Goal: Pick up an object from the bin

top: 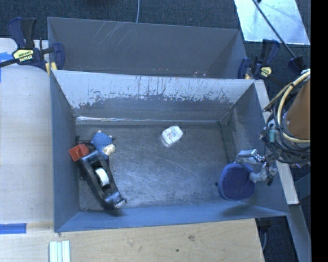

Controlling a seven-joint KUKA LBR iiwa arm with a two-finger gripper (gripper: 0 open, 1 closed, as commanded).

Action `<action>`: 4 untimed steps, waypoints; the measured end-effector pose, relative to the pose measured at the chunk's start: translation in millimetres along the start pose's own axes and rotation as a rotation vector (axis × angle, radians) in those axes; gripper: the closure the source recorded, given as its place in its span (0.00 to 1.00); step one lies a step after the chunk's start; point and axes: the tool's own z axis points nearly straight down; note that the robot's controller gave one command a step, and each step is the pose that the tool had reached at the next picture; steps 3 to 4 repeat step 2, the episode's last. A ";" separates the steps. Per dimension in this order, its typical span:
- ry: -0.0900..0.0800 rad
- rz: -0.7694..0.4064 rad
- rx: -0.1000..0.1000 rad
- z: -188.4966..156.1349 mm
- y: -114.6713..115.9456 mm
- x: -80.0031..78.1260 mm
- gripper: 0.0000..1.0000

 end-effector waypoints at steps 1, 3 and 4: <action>-0.003 -0.049 0.001 -127.7 -13.6 -20.8 1.00; -0.001 -0.191 -0.005 -129.1 4.2 -40.1 1.00; -0.001 -0.191 -0.005 -129.1 4.2 -40.1 1.00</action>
Offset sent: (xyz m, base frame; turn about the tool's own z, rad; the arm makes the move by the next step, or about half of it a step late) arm 0.0208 0.0040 0.1230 -0.0499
